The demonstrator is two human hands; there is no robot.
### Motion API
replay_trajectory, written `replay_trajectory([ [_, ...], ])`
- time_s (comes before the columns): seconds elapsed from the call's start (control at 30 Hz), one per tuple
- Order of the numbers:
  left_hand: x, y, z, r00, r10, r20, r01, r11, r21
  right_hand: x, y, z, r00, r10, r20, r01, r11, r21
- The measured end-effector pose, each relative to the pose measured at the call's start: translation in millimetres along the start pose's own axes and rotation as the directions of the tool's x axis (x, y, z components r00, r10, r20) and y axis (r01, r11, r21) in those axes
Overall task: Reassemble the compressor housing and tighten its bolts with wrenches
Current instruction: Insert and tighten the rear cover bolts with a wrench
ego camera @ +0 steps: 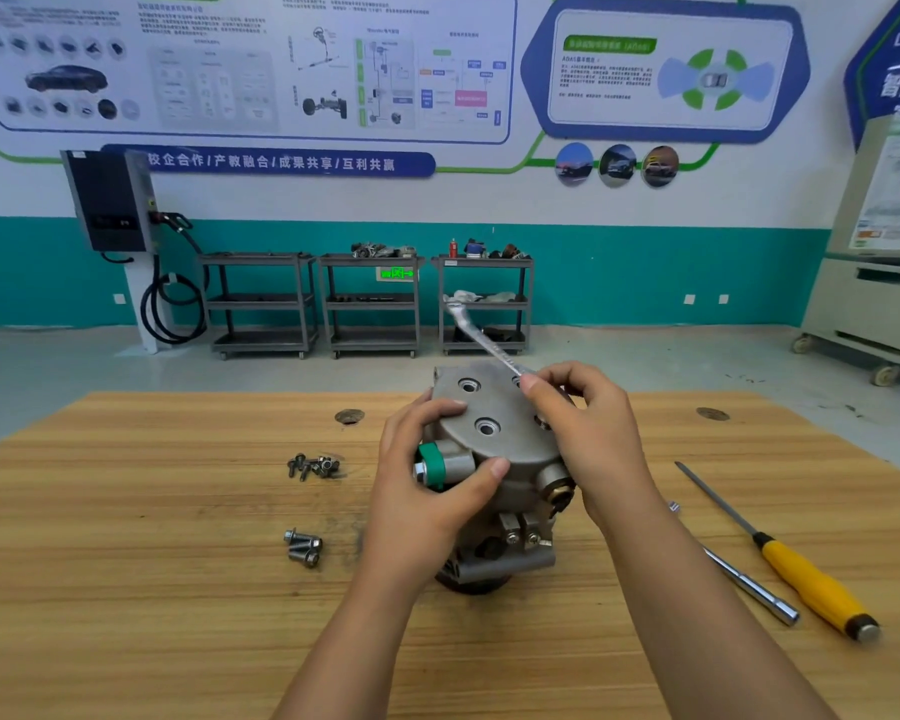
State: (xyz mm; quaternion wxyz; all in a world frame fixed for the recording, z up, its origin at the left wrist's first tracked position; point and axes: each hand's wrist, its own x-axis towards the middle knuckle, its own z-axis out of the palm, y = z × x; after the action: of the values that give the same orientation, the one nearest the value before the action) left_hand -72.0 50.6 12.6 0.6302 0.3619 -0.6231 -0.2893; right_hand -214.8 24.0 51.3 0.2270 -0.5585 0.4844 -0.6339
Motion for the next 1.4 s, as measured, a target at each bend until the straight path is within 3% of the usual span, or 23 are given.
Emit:
replay_trajectory([
  [0.1, 0, 0, 0, 1.0, -0.001, -0.008, 0.001, 1.0, -0.003, 2, 4, 1, 0.985, 0.169, -0.043, -0.161, 0.976, 0.145],
  [0.17, -1, 0, -1, 1.0, -0.003, -0.011, 0.003, 1.0, -0.014, -1, 4, 1, 0.974, 0.226, -0.023, -0.201, 0.903, 0.381],
  [0.23, 0, 0, -1, 1.0, -0.005, -0.013, 0.005, 1.0, -0.024, -8, 5, 1, 0.98, 0.201, -0.017, -0.15, 0.784, 0.603],
  [0.33, 0, 0, 0, 1.0, 0.007, -0.024, -0.008, 1.0, -0.021, -25, 12, 2, 0.993, 0.066, -0.097, 0.019, 0.725, 0.689],
  [0.43, 0, 0, 0, 1.0, 0.007, -0.025, -0.008, 1.0, -0.019, -43, 19, -1, 0.977, -0.124, -0.171, 0.198, 0.822, 0.534],
  [0.57, -1, -1, -3, 1.0, -0.008, -0.014, 0.008, 0.999, -0.043, -58, 26, -11, 0.924, -0.369, -0.098, 0.379, 0.918, 0.118],
  [0.67, -1, 0, -3, 1.0, -0.02, -0.011, 0.019, 0.999, -0.05, -55, 25, -23, 0.815, -0.579, 0.017, 0.571, 0.798, -0.194],
  [0.77, -1, 0, -5, 1.0, -0.005, -0.011, 0.005, 0.999, -0.034, -43, 11, -27, 0.727, -0.681, 0.08, 0.664, 0.67, -0.33],
  [0.93, -2, -1, -6, 1.0, -0.002, -0.006, 0.002, 1.0, -0.022, -25, -15, -13, 0.77, -0.627, 0.12, 0.605, 0.657, -0.451],
  [1.03, -2, -1, -4, 1.0, 0.007, -0.021, -0.008, 1.0, -0.019, -11, -20, -3, 0.857, -0.507, 0.092, 0.475, 0.707, -0.524],
  [1.1, -2, -2, -4, 1.0, 0.017, -0.019, -0.017, 1.0, -0.004, -3, -17, 0, 0.933, -0.358, 0.02, 0.313, 0.785, -0.534],
  [1.17, -2, -4, -6, 1.0, 0.008, -0.021, -0.008, 1.0, -0.01, 2, -11, 0, 0.992, -0.12, -0.033, 0.092, 0.883, -0.461],
  [1.27, -2, -6, -7, 1.0, 0.012, -0.02, -0.012, 1.0, -0.005, 3, -5, -2, 0.986, 0.164, 0.034, -0.164, 0.986, 0.01],
  [1.33, -2, -5, -7, 1.0, 0.004, -0.017, -0.004, 1.0, -0.007, -1, -3, -4, 0.972, 0.22, 0.081, -0.235, 0.91, 0.341],
  [1.4, -2, -5, -7, 1.0, -0.003, -0.01, 0.003, 1.0, -0.012, -8, 3, -7, 0.983, 0.175, 0.051, -0.169, 0.778, 0.606],
])
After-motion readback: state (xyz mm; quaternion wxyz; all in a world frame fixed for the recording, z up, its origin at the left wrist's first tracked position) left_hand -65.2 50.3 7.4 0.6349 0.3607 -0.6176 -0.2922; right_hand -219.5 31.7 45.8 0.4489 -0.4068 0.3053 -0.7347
